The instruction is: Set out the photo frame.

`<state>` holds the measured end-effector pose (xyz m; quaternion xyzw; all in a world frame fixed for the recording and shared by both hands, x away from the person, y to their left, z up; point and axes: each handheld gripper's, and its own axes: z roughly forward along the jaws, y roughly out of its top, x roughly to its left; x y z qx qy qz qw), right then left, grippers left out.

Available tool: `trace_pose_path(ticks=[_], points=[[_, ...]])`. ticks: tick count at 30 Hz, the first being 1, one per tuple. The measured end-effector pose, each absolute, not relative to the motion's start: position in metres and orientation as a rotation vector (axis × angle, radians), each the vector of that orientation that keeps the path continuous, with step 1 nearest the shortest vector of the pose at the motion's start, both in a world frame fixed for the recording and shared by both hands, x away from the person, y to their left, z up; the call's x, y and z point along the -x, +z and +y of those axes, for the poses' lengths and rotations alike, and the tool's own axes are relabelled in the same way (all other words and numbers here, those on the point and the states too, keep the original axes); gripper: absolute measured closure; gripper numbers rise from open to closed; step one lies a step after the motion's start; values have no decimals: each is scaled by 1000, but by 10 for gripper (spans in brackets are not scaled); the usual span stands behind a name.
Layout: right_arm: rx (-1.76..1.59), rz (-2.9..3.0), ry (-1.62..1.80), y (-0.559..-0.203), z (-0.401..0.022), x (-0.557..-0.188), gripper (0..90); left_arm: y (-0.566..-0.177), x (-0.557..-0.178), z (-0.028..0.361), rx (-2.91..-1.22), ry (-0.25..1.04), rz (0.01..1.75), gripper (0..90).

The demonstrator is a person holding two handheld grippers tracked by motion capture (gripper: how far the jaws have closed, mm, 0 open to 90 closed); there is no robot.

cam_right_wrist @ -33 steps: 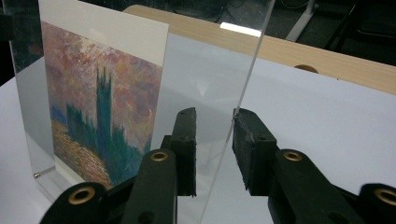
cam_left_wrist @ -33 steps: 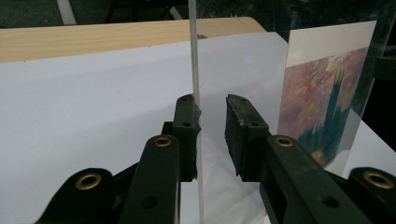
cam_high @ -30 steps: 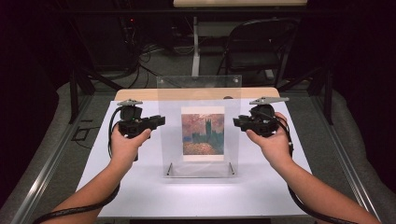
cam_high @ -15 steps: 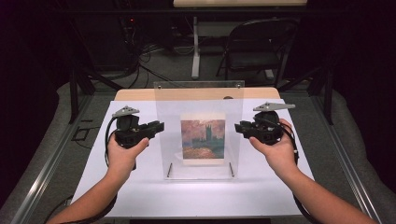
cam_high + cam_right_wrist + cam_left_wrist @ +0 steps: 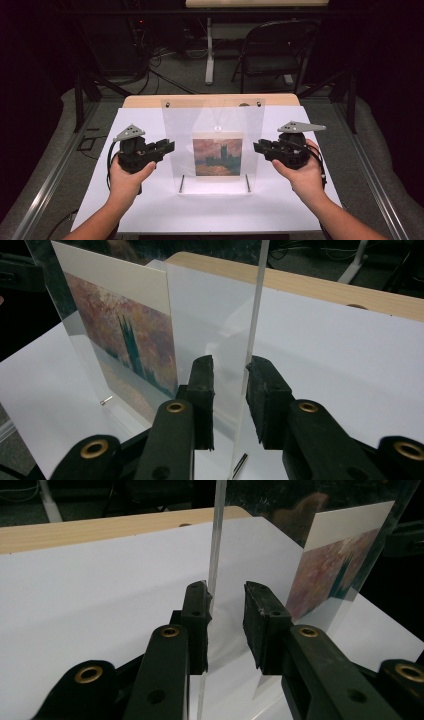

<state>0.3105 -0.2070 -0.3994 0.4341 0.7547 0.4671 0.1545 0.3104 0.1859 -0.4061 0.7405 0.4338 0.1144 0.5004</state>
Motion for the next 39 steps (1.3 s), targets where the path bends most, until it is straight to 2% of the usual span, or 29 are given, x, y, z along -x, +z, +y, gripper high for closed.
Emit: trace_pose_path(ticks=[10,18,29,33,39], points=[[-1217,2167,1345,-402,-207,-297,712,-409,-299,188,-1773,263,1039,697],[-1225,2184,1360,-406,-208,-300,701,-411,-301,188,-1776,250,1046,690],[-1224,2209,1347,-410,-206,-301,643,-416,-301,187,-1793,259,1071,620],[-1231,2212,1355,-411,-205,-301,592,-415,-299,188,-1793,263,1074,574],[-1223,2197,1340,-409,-210,-300,454,-411,-296,190,-1819,317,1050,441]])
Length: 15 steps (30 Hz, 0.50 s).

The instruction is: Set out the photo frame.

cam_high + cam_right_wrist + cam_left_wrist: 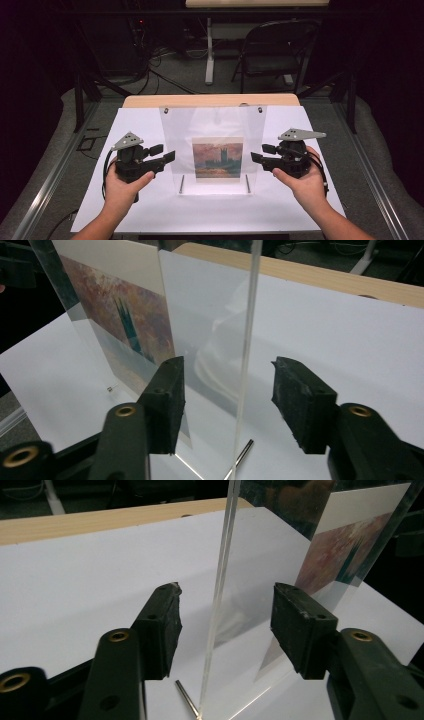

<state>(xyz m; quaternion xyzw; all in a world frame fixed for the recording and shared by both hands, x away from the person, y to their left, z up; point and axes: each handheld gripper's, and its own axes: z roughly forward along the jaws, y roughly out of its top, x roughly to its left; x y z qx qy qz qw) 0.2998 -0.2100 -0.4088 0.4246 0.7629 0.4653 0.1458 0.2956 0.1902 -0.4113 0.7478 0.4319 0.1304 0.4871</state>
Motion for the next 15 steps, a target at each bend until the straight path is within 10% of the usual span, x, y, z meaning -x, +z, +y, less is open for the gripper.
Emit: trace_pose_path(ticks=[15], points=[[-1291,2105,1330,-411,-250,-291,368,-418,-280,223,-1808,402,1077,377]])
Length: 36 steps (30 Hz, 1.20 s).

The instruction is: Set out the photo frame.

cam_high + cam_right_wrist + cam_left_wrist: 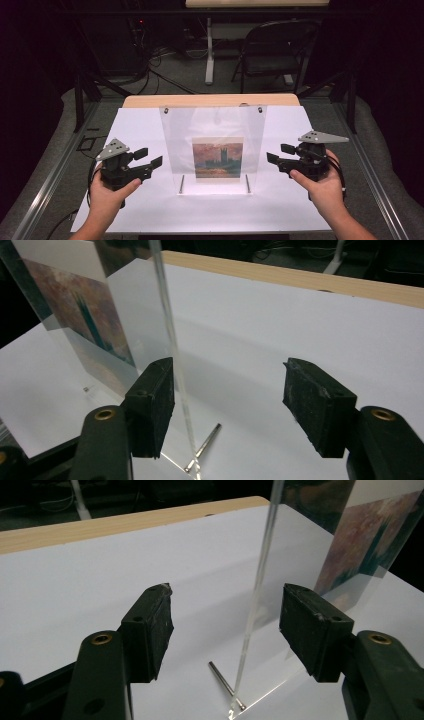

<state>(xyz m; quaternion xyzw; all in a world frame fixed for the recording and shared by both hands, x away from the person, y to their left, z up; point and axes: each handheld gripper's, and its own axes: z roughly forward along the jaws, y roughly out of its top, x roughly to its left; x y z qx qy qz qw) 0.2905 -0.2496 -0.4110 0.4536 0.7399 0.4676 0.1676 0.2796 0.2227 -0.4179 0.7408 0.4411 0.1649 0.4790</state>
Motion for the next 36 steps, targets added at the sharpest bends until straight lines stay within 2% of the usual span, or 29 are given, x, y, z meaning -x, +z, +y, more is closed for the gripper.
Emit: trace_pose_path(ticks=[9,18,26,32,36], points=[[-1331,2055,1286,-430,-264,-282,367,-439,-275,243,-1780,385,1148,378],[-1348,2038,1208,-480,-258,-279,365,-492,-277,245,-1764,383,1212,380],[-1355,2001,1172,-509,-258,-282,365,-521,-284,248,-1779,432,1249,377],[-1305,1995,1108,-529,-258,-284,258,-537,-287,247,-1838,521,1219,328],[-1280,2000,1087,-535,-257,-285,243,-542,-288,247,-1855,525,1224,297]])
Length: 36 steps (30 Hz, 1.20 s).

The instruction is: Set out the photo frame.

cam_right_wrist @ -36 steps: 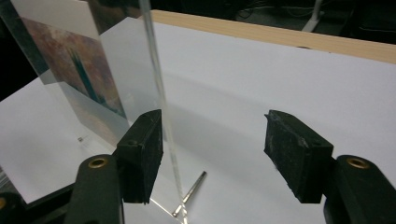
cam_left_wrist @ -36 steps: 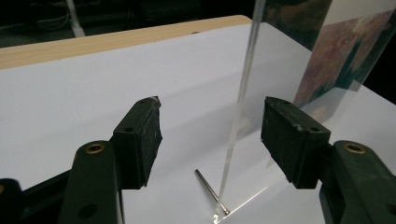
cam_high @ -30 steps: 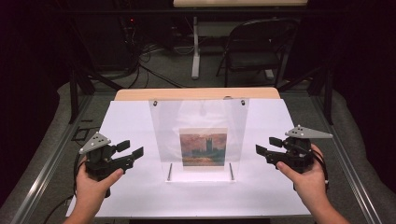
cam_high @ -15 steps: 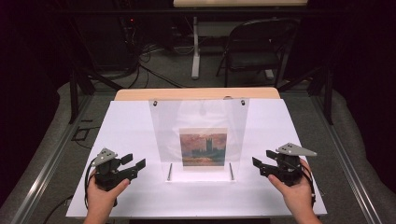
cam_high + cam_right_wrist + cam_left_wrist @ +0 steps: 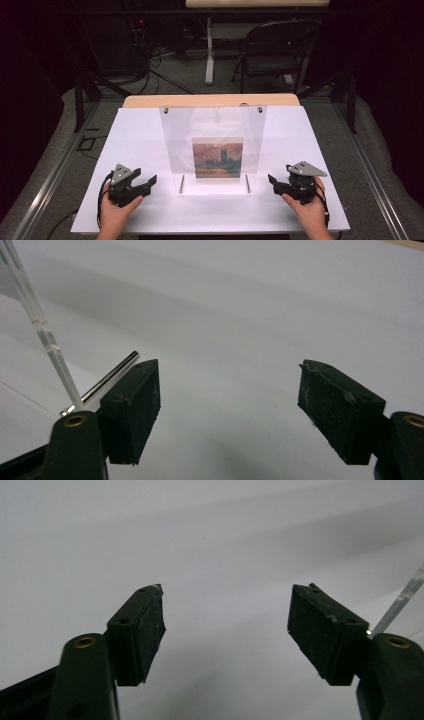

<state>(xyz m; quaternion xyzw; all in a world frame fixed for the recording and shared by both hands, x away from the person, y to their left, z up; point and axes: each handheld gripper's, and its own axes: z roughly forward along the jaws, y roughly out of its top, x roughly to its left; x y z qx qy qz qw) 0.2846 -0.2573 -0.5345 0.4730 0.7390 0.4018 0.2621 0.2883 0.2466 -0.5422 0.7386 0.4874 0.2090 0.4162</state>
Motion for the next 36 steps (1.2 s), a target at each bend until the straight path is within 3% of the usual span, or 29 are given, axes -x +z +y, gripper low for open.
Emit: trace_pose_path(ticks=[36], points=[[-1343,2083,1114,-548,-258,-288,258,-555,-295,251,-1851,406,1292,294]])
